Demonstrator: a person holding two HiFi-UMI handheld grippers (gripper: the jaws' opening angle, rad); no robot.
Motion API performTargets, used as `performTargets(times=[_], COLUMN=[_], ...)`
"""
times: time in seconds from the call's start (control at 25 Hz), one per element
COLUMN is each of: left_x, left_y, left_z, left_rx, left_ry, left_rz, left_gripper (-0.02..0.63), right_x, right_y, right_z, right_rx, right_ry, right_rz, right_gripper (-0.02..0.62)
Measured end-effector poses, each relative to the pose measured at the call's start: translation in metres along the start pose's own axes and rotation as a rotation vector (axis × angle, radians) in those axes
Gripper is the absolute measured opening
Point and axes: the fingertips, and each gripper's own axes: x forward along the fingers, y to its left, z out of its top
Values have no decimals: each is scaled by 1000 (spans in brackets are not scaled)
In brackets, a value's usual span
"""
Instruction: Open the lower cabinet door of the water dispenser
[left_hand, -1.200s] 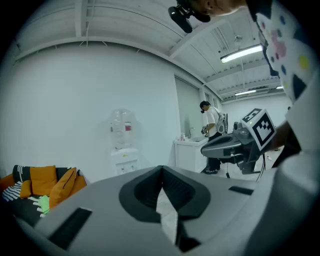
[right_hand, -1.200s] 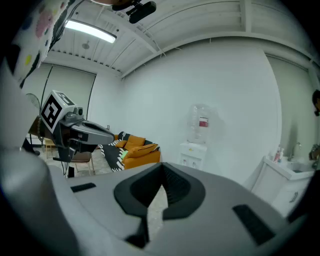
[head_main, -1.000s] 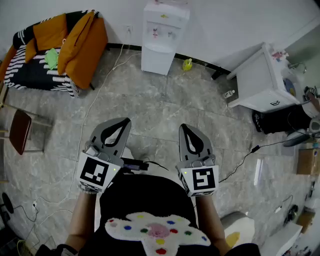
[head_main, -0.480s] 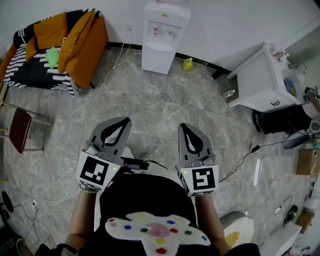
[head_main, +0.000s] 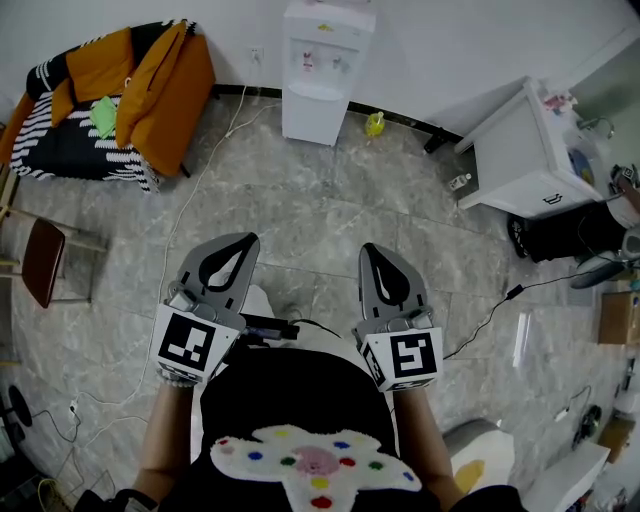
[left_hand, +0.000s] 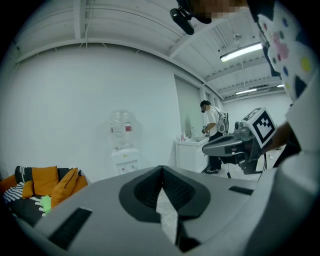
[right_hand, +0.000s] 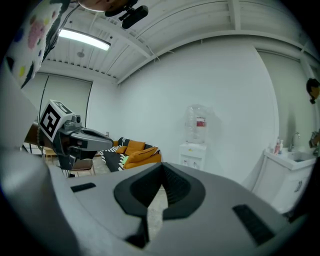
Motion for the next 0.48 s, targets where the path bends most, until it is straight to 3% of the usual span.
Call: performTargets(times=[0.48], left_x=[10], left_y=[1], left_z=[-12], left_rx=[-4], left_ry=[40], left_rz=[-37], left_gripper=[12], right_x=[4], right_y=[-5], right_z=[-14], right_rx=[22], right_ry=[39], right_rz=[-28], right_gripper=[3])
